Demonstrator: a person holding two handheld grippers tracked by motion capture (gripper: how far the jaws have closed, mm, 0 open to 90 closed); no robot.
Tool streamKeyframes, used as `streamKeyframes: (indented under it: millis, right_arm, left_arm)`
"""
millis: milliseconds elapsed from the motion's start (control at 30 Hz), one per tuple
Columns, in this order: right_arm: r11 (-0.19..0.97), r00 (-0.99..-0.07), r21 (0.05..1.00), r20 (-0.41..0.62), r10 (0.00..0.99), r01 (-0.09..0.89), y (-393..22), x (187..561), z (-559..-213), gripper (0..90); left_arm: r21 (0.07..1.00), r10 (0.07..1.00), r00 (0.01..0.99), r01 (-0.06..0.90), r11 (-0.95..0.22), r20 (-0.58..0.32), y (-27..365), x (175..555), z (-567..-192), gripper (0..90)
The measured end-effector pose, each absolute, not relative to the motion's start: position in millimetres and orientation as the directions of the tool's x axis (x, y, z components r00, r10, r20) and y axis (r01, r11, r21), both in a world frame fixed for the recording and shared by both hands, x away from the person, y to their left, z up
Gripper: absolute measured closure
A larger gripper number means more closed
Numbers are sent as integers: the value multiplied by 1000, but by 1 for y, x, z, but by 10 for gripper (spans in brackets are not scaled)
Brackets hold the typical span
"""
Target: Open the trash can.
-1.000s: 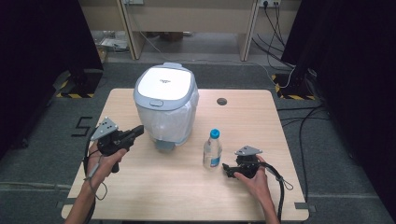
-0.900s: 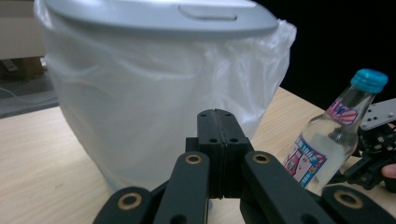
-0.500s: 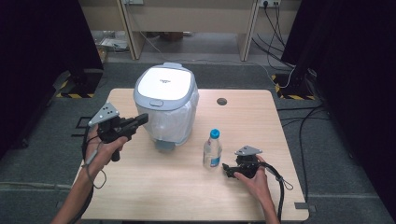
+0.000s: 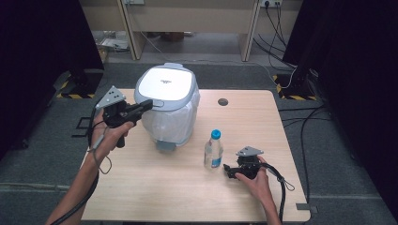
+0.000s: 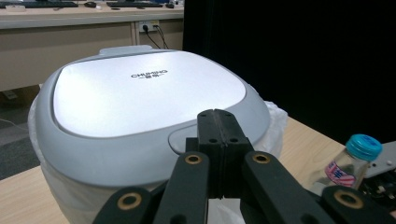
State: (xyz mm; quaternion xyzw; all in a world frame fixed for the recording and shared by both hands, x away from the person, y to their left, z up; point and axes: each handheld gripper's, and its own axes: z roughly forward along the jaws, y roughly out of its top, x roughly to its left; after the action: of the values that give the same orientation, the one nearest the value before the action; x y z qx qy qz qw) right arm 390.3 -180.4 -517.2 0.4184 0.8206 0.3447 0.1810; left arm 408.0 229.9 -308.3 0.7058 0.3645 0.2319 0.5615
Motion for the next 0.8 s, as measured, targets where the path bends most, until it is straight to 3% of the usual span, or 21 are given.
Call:
streamKeyframes:
  millis: [800]
  right_arm:
    - [409, -581, 717, -7, 814, 564, -180, 390, -517, 131]
  left_arm:
    - [951, 777, 629, 263, -163, -41, 218, 428, -314, 894]
